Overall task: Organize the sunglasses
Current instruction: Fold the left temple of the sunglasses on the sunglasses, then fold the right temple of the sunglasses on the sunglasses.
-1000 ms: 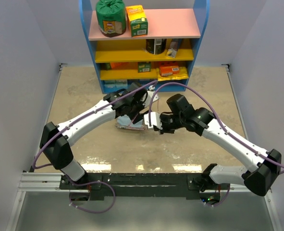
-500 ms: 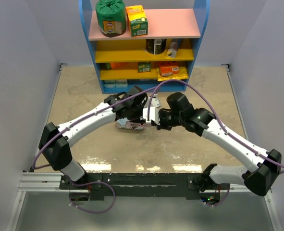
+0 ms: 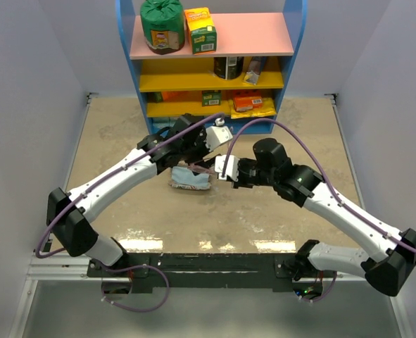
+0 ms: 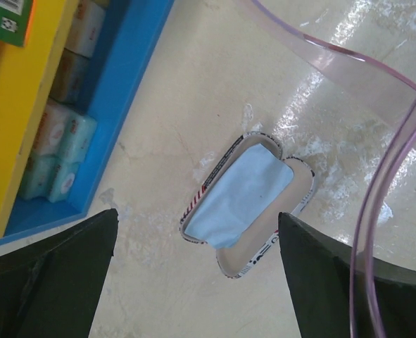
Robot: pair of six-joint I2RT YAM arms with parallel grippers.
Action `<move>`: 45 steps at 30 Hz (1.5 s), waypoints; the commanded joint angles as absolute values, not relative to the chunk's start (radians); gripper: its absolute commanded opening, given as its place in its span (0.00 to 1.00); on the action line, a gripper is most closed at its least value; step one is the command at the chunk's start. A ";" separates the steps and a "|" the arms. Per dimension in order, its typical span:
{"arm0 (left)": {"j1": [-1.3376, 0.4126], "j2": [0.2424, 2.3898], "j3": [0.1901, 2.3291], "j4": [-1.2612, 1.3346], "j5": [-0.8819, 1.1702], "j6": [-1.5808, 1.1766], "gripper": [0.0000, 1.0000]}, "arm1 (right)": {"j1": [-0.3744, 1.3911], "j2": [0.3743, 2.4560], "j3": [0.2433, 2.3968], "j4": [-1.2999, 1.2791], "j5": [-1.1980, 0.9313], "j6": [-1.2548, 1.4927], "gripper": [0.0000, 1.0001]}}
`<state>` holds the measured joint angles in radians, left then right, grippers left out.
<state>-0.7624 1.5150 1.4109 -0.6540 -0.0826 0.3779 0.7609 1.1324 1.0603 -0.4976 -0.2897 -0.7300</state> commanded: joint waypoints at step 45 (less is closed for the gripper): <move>-0.646 1.742 1.613 -0.741 -0.236 0.347 1.00 | 0.686 1.092 1.172 -0.877 -0.724 -1.006 0.00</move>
<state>-0.6456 1.6867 1.5139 -0.7586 -0.1967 0.3954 0.6861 1.0882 1.1259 -0.7670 -0.5838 -0.8925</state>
